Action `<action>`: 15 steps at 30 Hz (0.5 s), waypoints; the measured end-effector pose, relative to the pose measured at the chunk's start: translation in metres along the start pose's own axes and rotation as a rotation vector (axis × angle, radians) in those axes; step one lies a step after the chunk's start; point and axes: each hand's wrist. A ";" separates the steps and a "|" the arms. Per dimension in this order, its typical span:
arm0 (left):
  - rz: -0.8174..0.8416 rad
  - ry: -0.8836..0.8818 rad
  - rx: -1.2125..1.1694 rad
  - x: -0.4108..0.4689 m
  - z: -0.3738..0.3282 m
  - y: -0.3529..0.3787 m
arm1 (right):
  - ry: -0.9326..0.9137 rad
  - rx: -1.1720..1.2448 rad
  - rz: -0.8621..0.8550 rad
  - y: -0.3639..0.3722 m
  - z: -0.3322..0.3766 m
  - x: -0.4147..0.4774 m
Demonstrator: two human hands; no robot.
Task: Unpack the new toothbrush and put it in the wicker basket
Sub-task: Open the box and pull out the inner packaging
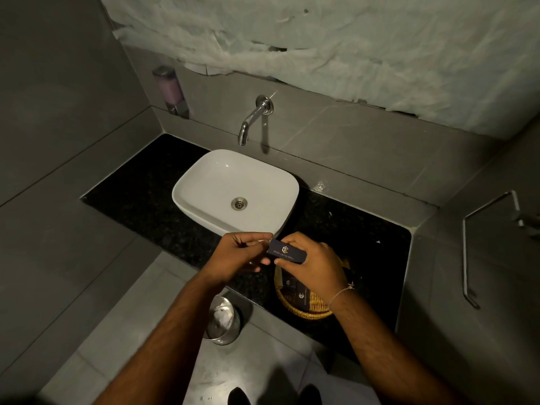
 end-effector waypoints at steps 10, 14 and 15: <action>0.042 0.010 0.133 0.004 0.003 0.001 | 0.004 -0.052 0.037 -0.001 -0.003 -0.006; -0.018 0.009 0.024 0.000 0.006 0.011 | 0.064 0.005 -0.007 0.000 0.001 -0.004; -0.037 -0.016 -0.007 -0.001 0.007 0.015 | 0.103 0.045 -0.027 0.001 0.002 -0.002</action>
Point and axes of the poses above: each hand's wrist, its own x-axis towards the middle knuckle, its own y-axis out of the palm, z = x × y, and after that the axes turned 11 degrees about -x, right-handed
